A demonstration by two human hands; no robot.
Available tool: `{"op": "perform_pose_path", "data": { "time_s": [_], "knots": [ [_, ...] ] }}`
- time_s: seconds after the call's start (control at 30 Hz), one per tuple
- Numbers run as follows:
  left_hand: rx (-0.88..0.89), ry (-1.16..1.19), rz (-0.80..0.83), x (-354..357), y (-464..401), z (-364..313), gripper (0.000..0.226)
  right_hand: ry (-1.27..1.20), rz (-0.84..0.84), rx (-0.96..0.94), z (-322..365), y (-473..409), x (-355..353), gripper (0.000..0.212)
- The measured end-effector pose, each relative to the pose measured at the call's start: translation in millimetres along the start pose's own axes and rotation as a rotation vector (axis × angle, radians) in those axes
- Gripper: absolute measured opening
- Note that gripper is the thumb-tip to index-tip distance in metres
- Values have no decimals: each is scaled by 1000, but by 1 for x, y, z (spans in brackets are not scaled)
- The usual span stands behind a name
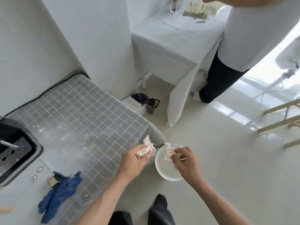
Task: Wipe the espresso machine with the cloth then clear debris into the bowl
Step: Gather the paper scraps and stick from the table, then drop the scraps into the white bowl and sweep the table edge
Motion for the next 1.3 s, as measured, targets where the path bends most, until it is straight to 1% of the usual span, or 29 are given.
{"op": "perform_pose_path", "data": {
  "time_s": [0.23, 0.3, 0.43, 0.53, 0.63, 0.7, 0.73, 0.8, 0.9, 1.03, 1.17, 1.3],
  "knots": [
    [-103, -144, 192, 101, -75, 39, 37, -66, -21, 101, -104, -35, 2, 12],
    [-153, -177, 253, 134, -98, 62, 36, -69, -15, 123, -139, -50, 8, 11],
    [-208, -288, 325, 192, -151, 125, 43, -36, -8, 171, -218, -82, 29, 10],
    [-235, -388, 388, 232, -184, 161, 39, 3, -2, 194, -275, -106, 47, 10],
    [-248, -433, 426, 265, -213, 192, 42, 17, 9, 223, -324, -124, 66, 10],
    [-268, -447, 443, 283, -228, 213, 48, 11, 24, 239, -352, -133, 80, 12],
    [-285, -443, 457, 292, -233, 224, 55, 10, 42, 245, -364, -136, 87, 14],
    [-317, -446, 494, 304, -240, 238, 69, 15, 87, 267, -382, -138, 99, 24],
    [-332, -470, 507, 305, -243, 246, 74, 37, 133, 284, -392, -134, 105, 42],
    [-284, -538, 499, 286, -231, 224, 73, 84, 164, 261, -370, -120, 92, 47],
    [-219, -514, 442, 252, -211, 178, 66, 89, 156, 208, -317, -105, 63, 49],
    [-136, -443, 381, 209, -180, 116, 71, 112, 137, 146, -245, -92, 24, 51]
  ]
}}
Point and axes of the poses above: each hand's wrist, its own y-axis away from the middle knuckle, its own x-axis out of the palm, z = x × y, the point moved 9 cm from there along -y, towards the middle knuckle, and after that the axes turned 7 degrees about z, right-handed, at the moved point
